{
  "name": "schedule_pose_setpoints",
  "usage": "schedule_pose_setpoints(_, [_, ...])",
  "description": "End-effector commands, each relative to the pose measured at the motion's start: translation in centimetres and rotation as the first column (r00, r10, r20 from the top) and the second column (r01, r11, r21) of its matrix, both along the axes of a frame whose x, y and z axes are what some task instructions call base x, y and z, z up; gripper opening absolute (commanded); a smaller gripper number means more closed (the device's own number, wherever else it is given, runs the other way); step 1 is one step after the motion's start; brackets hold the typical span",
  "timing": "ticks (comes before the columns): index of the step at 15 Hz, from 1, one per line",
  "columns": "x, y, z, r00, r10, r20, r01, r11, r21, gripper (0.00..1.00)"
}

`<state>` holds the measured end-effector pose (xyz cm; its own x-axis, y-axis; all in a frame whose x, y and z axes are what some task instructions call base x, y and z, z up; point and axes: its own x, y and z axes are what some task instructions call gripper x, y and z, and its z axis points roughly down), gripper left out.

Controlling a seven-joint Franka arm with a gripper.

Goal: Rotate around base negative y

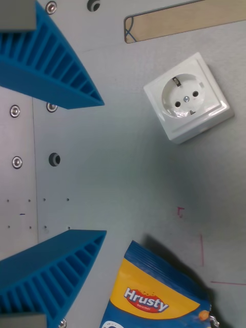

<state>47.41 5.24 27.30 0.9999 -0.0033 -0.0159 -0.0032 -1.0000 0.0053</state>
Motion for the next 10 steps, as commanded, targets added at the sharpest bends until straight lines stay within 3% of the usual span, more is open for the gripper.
schedule_pose_setpoints(1, [0.02, 0.0, 0.23, 1.0, 0.0, 0.019, 0.0, 1.0, 0.0, 1.0])
schedule_pose_setpoints(10, [0.02, 0.0, 0.23, 0.99, 0.0, 0.138, 0.0, 1.0, 0.0, 1.0])
